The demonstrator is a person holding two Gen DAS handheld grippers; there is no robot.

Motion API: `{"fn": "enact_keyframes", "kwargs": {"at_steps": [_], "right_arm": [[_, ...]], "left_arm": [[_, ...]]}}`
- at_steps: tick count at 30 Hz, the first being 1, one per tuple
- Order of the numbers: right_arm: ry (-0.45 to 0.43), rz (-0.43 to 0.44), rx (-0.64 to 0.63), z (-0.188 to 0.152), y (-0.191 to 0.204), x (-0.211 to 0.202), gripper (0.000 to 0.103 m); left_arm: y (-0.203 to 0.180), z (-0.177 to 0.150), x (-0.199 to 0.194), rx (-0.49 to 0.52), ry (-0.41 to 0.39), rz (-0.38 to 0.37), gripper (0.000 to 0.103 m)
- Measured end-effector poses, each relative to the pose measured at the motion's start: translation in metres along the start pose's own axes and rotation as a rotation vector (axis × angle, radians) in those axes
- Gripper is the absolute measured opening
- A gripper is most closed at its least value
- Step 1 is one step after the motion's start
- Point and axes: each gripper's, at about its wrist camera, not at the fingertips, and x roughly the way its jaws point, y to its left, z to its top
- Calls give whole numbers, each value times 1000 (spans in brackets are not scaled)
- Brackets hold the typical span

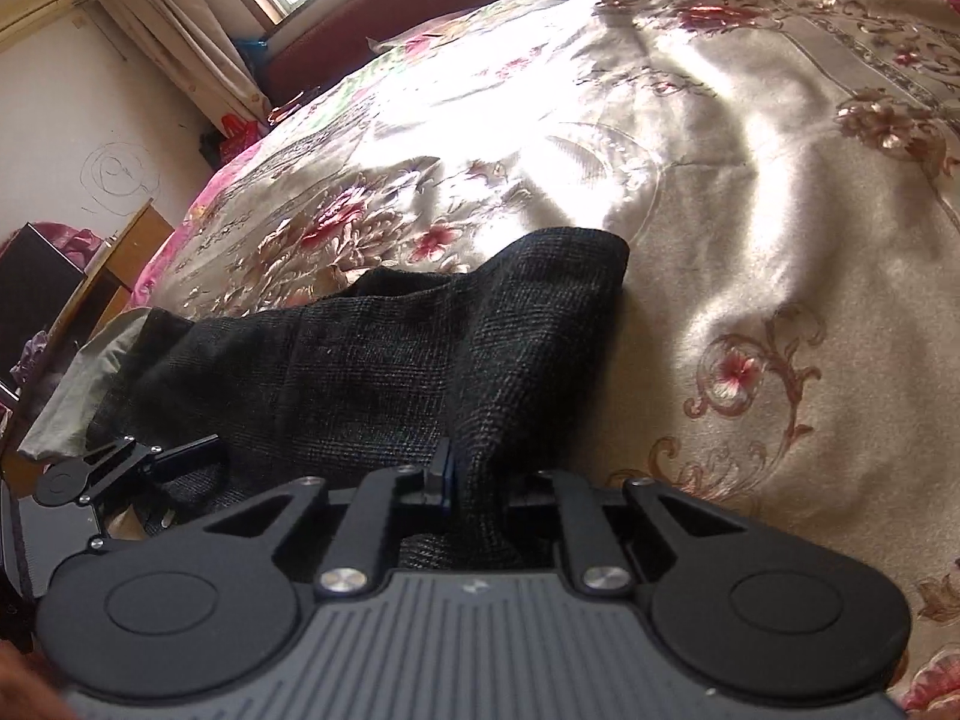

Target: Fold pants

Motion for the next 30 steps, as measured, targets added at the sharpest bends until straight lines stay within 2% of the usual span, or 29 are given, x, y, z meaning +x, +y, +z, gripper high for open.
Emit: {"fn": "enact_keyframes", "kwargs": {"at_steps": [6,12,17,22,25,30], "right_arm": [[-15,-91,-30,-3,-28,-35,12],[-20,-195,-46,-3,-57,-68,12],[-37,-249,-2,-3,-79,-95,11],[-30,-274,46,-7,-88,-97,15],[-46,-293,78,-8,-87,-99,18],[-72,-397,12,-14,-69,-109,21]], "left_arm": [[-42,20,11,50,-10,-80,76],[-79,36,21,42,-25,-163,77],[-106,45,24,57,-40,-206,77],[-101,41,20,38,-46,-207,77],[-89,34,13,33,-52,-179,77],[-62,21,6,-11,-32,-126,79]]}}
